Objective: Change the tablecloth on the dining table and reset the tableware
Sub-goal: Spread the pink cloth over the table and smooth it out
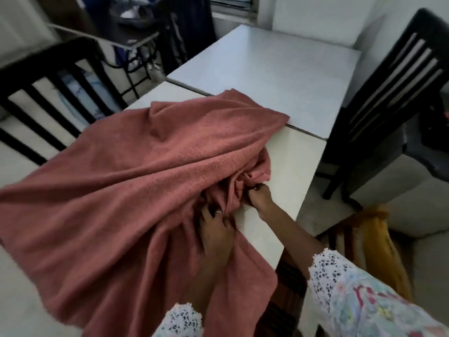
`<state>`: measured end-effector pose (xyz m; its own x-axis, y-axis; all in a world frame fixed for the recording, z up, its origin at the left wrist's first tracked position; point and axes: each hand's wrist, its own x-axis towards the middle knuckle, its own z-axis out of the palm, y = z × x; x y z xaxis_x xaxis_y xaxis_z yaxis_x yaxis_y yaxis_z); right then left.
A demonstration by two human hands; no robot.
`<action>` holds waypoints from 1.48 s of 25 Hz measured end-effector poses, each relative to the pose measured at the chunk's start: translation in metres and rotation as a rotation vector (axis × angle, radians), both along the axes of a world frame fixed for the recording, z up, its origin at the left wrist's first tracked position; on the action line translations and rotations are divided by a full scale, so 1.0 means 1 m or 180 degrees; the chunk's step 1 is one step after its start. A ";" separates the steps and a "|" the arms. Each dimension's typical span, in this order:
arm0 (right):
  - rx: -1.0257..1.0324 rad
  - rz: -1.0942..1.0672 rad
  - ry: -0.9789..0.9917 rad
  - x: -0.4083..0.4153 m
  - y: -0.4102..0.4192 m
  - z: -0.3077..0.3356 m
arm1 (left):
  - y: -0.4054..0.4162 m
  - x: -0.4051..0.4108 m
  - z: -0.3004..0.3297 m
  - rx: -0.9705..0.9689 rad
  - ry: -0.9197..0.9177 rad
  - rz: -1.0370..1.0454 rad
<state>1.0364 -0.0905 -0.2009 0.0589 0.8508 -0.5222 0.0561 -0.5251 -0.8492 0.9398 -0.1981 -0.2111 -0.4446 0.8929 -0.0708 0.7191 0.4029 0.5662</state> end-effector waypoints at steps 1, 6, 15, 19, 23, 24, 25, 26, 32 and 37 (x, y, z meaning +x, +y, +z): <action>0.0040 0.0166 -0.0056 0.014 0.011 0.001 | -0.001 0.005 -0.003 0.0071 0.0039 0.0067; 0.0130 0.0466 -0.0076 0.091 0.076 0.006 | -0.007 0.018 -0.013 0.0128 -0.0301 0.0622; 0.0418 0.0182 -0.1861 0.160 0.137 0.049 | 0.001 0.020 0.010 -0.0568 0.0488 0.0685; 0.1826 0.1192 -0.3150 0.144 0.071 0.034 | 0.024 0.074 0.024 -0.0065 0.2013 -0.0340; 0.2735 0.1611 -0.2647 0.149 0.070 0.025 | 0.079 0.089 0.040 -0.0022 0.2015 -0.0285; 0.2272 0.2015 -0.2467 0.149 0.081 0.026 | 0.093 0.095 0.049 -0.0173 0.1895 -0.0110; 0.1811 0.2488 -0.2401 0.149 0.094 0.023 | 0.108 0.102 0.054 -0.0276 0.1669 0.0074; 0.1486 0.2903 -0.2350 0.149 0.106 0.019 | 0.126 0.111 0.060 -0.0342 0.1443 0.0265; 0.1584 0.3634 -0.2614 0.145 0.181 0.032 | 0.143 0.105 0.067 0.1747 -0.1624 0.2966; 0.2440 0.3382 -0.3374 0.160 0.285 0.059 | 0.078 0.066 0.052 0.1728 -0.1522 0.4555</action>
<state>1.1965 0.1945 -0.1415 -0.6377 0.7627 -0.1074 0.7621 0.6047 -0.2314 1.0063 -0.1199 -0.1591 -0.9286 -0.2541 -0.2703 -0.3319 0.2431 0.9115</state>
